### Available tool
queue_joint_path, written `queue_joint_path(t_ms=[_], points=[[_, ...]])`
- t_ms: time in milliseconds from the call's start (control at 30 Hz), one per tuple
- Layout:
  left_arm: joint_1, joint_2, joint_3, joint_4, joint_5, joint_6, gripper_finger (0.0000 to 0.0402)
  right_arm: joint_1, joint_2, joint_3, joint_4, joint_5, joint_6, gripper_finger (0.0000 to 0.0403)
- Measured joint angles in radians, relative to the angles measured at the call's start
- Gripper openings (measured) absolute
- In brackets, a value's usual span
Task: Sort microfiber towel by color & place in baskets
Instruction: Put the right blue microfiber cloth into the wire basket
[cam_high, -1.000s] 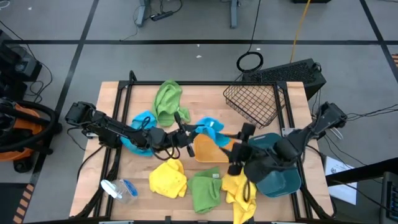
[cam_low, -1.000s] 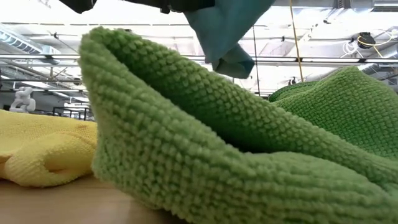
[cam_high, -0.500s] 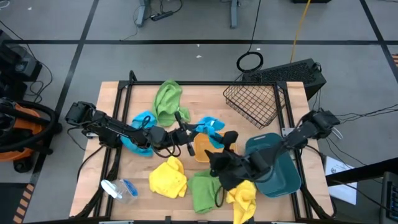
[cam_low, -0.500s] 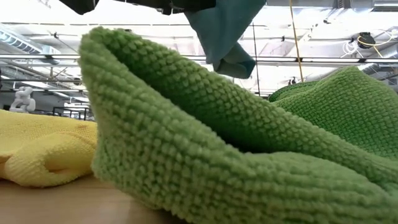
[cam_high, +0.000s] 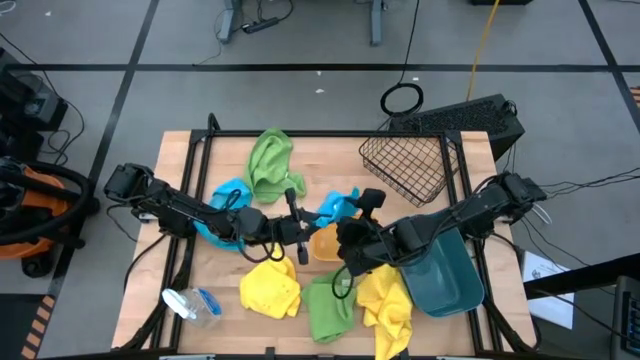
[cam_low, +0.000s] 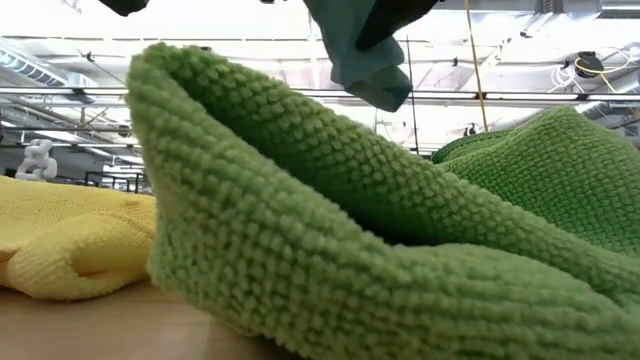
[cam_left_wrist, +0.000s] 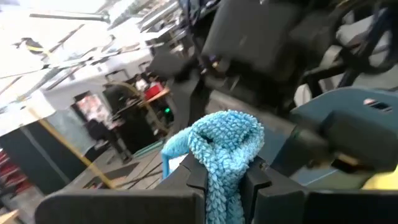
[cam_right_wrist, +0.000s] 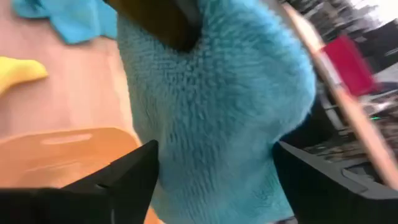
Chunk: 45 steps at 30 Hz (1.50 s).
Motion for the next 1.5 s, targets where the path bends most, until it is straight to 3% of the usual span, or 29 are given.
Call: queue_joint_path(t_ms=[133,300,433,567,633,800,1200,1300,1500], points=[[0.000,0.000,0.012,-0.001,0.066,-0.042,0.0033,-0.016,0.000,0.000,0.057,-0.065,-0.029,0.0254],[0.000,0.000,0.014,-0.001,0.128,-0.049,0.0033,-0.020,0.000,0.000,0.113,-0.072,-0.108,0.0197],[0.000,0.000,0.014,-0.007,0.114,-0.049,0.0036,-0.008,0.000,0.000,0.101,-0.071,-0.128,0.0132],[-0.001,0.000,0.015,-0.018,0.038,-0.049,0.0037,0.015,0.000,0.000,0.059,-0.072,-0.129,0.0040],[0.000,0.000,0.016,-0.044,-0.003,-0.051,0.0038,0.027,0.000,0.000,0.036,-0.070,-0.128,0.0015],[0.000,0.000,0.016,-0.088,-0.035,-0.099,0.0073,0.054,-0.004,0.000,-0.005,-0.044,-0.094,0.0029],[-0.033,0.000,0.016,-0.095,-0.137,-0.094,0.0274,0.088,-0.129,0.000,-0.341,-0.042,0.102,0.0017],[-0.041,0.000,0.016,-0.107,-0.181,-0.072,0.0296,0.088,-0.168,0.000,-0.427,-0.042,0.162,0.0017],[-0.045,0.000,0.016,-0.115,-0.235,-0.065,0.0301,0.087,-0.235,0.000,-0.551,-0.039,0.239,0.0017]])
